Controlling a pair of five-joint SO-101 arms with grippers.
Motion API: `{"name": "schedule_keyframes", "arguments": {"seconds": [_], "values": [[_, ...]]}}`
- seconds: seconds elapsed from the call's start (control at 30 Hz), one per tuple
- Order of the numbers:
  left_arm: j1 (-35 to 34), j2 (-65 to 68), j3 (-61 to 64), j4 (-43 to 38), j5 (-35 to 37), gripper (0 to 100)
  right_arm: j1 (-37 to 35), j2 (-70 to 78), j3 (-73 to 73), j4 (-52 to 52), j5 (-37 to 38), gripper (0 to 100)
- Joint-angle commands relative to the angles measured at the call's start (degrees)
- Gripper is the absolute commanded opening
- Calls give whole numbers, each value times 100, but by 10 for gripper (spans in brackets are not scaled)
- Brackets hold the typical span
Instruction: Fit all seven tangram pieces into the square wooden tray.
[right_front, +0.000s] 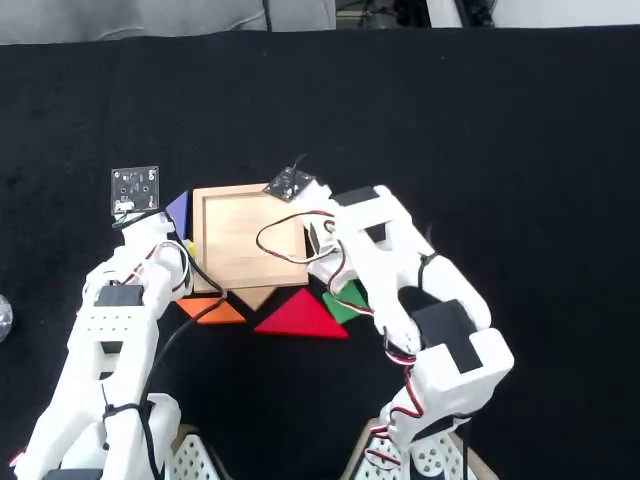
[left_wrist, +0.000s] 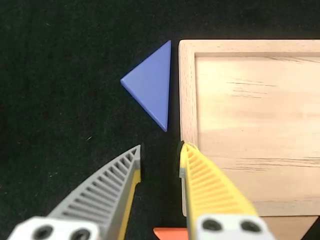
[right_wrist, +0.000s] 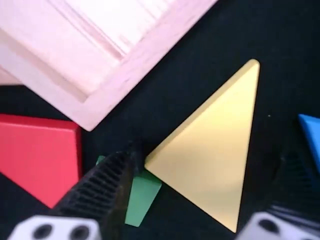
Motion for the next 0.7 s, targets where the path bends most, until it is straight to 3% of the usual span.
{"name": "schedule_keyframes", "arguments": {"seconds": [0.0, 0.4, 0.67], "values": [[31, -62, -92, -79, 26, 137, 114, -286, 84, 343, 325, 410], [31, -62, -110, -79, 26, 137, 141, -145, 48, 308, 492, 407], [31, -62, -101, -79, 26, 137, 141, 620, -769, 932, 695, 385]]}}
